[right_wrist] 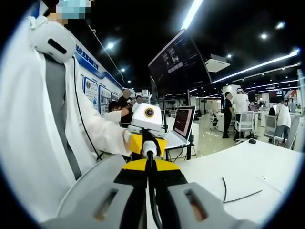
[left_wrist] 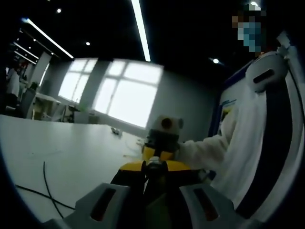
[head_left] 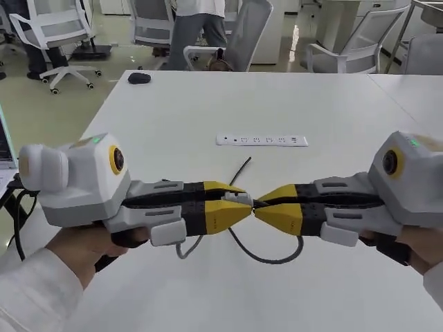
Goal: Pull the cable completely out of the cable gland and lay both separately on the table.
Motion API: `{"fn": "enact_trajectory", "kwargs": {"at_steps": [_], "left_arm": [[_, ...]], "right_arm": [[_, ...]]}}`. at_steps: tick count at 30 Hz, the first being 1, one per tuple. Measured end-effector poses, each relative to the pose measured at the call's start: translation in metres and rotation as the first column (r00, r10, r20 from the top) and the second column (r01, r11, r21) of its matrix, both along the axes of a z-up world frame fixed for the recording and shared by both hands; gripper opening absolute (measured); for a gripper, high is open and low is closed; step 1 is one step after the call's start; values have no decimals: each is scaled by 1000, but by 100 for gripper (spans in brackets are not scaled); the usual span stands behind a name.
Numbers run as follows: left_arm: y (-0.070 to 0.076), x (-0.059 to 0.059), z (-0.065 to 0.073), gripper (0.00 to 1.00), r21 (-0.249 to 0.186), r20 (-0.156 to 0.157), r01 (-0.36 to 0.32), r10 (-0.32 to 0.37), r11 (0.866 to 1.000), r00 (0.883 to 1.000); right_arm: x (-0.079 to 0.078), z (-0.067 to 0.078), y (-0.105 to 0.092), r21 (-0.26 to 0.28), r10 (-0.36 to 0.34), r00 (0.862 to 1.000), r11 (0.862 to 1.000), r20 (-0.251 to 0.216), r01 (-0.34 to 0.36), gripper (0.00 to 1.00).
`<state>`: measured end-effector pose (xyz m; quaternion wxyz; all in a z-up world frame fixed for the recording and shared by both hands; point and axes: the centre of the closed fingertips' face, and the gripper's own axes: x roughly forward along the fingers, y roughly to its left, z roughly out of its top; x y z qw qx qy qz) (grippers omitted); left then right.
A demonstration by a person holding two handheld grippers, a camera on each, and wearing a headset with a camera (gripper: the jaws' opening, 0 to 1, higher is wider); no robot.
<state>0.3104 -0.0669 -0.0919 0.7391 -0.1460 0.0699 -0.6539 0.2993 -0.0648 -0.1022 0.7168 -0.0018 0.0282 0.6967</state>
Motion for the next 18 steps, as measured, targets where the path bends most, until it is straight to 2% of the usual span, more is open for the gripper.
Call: {"fn": "enact_trajectory", "kwargs": {"at_steps": [7,11,14,18], "left_arm": [[8,4,-3,16,11,8,-16,16,1000,1000],[12,5,-6,16,18,14,-26,25,1000,1000],[13,6,-10,16,29,20,-33,32,999,999],[18,9,-14,16,31,14,-48,47,998,999]], "right_arm": [[5,-6,-2,-18,-1,1000,1000,3,1,2],[8,-13,-5,-53,-1,1000,999,6,1,2],[10,-24,-8,-97,0,1000,995,19,2,2],[15,-39,-17,-127,-17,1000,992,8,17,2]]}}
